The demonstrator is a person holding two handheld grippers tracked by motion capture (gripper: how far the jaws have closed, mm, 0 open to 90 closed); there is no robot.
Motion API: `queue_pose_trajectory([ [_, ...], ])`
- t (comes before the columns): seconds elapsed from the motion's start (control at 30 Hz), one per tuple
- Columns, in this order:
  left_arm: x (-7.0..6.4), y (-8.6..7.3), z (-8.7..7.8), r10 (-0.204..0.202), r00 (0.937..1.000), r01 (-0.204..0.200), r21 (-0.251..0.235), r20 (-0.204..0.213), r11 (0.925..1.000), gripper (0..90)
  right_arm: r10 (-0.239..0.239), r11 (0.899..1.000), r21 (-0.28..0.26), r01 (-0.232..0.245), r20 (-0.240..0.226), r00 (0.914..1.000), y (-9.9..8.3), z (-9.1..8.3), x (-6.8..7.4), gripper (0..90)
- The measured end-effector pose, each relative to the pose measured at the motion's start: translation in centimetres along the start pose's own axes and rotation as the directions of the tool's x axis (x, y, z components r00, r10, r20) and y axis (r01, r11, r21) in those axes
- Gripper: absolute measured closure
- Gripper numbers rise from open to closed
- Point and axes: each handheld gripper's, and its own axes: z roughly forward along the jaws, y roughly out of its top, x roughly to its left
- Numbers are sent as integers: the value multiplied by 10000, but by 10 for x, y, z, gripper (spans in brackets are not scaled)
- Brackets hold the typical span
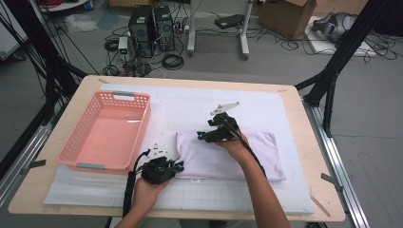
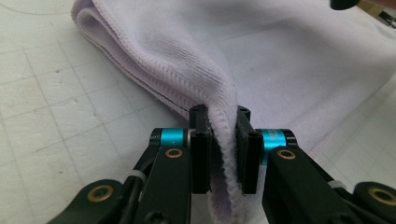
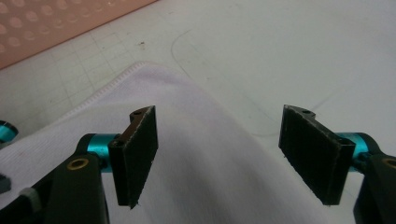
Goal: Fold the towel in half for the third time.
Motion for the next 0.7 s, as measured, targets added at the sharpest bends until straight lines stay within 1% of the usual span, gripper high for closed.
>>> queue_pose_trajectory([
  [0.07,0,0,0,4,10000,-4,6,8,10000,793,-132,9998,149,132,-40,9999,5,8,3,284],
  [0.17,0,0,0,23,10000,-23,17,-2,10000,792,-457,9983,360,466,-269,9986,13,20,7,298],
  [0.23,0,-1,0,62,10000,-62,45,-3,10000,792,-512,9972,531,529,-327,9982,16,27,9,299],
  [0.37,0,-1,0,8,10000,-8,69,11,10000,793,-679,9931,925,716,-430,9968,22,43,12,308],
  [0.4,0,-1,1,2,10000,-2,66,-13,10000,793,-713,9923,980,751,-416,9966,23,46,12,329],
  [0.5,1,-2,1,8,10000,-7,168,-82,9999,793,-1141,9869,1092,1186,-459,9924,25,54,13,427],
  [0.57,1,-2,1,-36,10000,38,208,-89,9998,794,-986,9845,1397,1064,-618,9932,23,60,10,443],
  [0.63,2,-2,1,-72,10000,74,228,-63,9997,794,-886,9853,1373,1019,-996,9911,22,63,7,507],
  [0.67,2,-2,1,-102,9999,103,240,-55,9997,794,-927,9847,1372,1074,-1096,9896,22,63,8,538],
  [0.7,2,-2,1,-140,9999,141,238,-48,9996,794,-1069,9828,1374,1238,-1240,9865,23,64,8,566],
])
